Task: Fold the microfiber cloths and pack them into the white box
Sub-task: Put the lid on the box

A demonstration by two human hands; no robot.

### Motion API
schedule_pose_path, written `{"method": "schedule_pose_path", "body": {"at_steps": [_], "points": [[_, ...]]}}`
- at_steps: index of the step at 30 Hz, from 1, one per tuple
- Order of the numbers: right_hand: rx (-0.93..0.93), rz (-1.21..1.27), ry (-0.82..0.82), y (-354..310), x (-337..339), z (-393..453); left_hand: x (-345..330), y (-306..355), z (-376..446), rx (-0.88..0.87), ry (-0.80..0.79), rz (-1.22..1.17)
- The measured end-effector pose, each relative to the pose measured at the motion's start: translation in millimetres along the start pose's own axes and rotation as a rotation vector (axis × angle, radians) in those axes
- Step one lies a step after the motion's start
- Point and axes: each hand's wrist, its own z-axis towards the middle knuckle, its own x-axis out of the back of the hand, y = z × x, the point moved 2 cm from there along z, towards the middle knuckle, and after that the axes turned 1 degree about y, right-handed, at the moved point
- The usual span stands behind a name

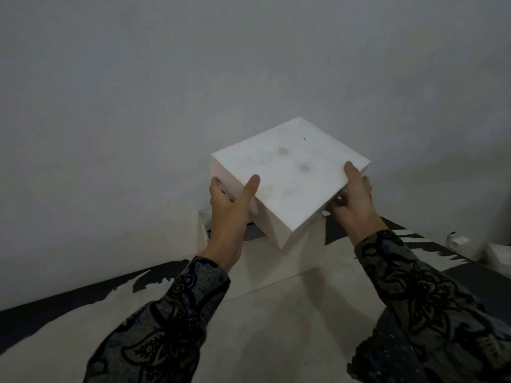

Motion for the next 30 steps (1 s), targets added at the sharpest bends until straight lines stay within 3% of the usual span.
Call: {"method": "schedule_pose_path", "body": {"at_steps": [4,7,9,15,19,24,30], "points": [[-0.064,-0.083,-0.16,12.9,-15.8,0.9,28.4,-0.4,11.5,0.029,0.133,-0.001],[-0.159,-0.143,-0.206,13.0,-19.8,6.7,48.1,7.8,30.3,0.04,0.104,-0.058],[-0.118,-0.239,-0.209,10.0,-17.7,14.5,56.8,11.4,42.4,0.042,0.049,-0.082],[0.013,-0.74,-0.175,10.7,-12.6,27.9,70.9,3.9,61.3,0.081,0.012,-0.101],[0.14,-1.111,-0.286,17.4,-1.1,28.9,79.7,-12.0,76.0,0.102,0.027,-0.072],[0.208,-1.24,-0.501,21.3,13.1,37.8,85.5,-30.2,91.5,0.158,0.066,0.006],[0.268,-1.231,-0.513,27.3,24.4,48.9,81.3,-44.0,99.9,0.201,0.085,0.078]]}}
